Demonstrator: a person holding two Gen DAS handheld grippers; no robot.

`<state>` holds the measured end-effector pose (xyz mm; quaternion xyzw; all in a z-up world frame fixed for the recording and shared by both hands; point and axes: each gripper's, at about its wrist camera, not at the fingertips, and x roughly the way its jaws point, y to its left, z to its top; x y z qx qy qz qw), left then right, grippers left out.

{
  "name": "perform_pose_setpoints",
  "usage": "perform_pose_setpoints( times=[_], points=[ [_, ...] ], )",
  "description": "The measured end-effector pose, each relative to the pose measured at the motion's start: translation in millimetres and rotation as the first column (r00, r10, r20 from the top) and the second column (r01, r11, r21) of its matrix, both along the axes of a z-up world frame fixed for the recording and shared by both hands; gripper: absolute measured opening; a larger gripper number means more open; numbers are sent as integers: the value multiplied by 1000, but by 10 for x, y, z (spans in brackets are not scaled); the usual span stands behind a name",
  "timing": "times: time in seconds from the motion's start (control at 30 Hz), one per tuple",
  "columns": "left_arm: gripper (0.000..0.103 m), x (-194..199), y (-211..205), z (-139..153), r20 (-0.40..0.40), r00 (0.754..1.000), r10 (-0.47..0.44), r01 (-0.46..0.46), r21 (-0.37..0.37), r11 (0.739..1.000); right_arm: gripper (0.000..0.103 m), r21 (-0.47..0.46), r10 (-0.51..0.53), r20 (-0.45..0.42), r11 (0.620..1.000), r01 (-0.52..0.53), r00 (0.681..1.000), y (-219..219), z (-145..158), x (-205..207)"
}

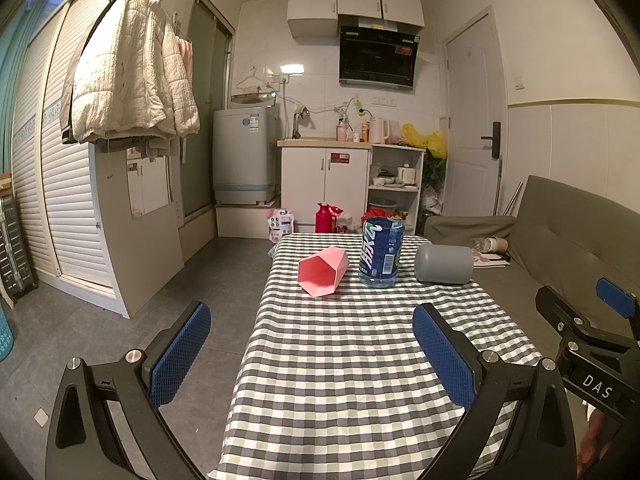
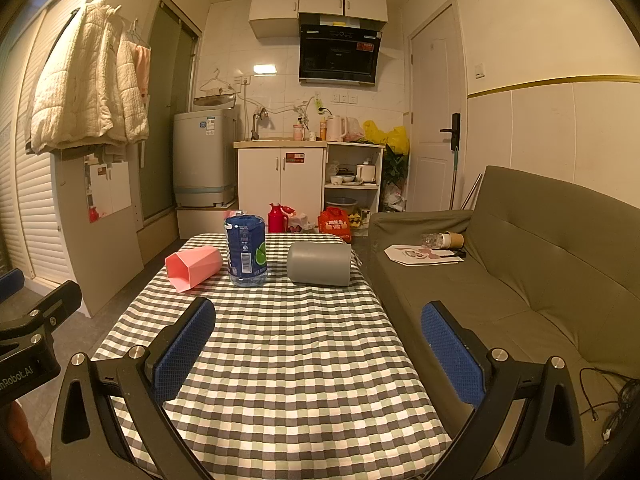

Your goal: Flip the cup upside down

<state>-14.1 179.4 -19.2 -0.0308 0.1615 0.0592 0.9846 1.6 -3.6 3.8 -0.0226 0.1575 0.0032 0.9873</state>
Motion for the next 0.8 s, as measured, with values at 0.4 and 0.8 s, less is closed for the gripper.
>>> perform_pose_setpoints(
  times=[0.4,0.8],
  points=[
    [103,7,0,3,0,1000,1,-1,-1,1000,103,0,0,-1,1000,0,1000,-34,-6,1],
    [103,4,30,19,-2,1000,2,-2,-2,1000,103,-1,0,-1,1000,0,1000,-22,-13,-1]
  ],
)
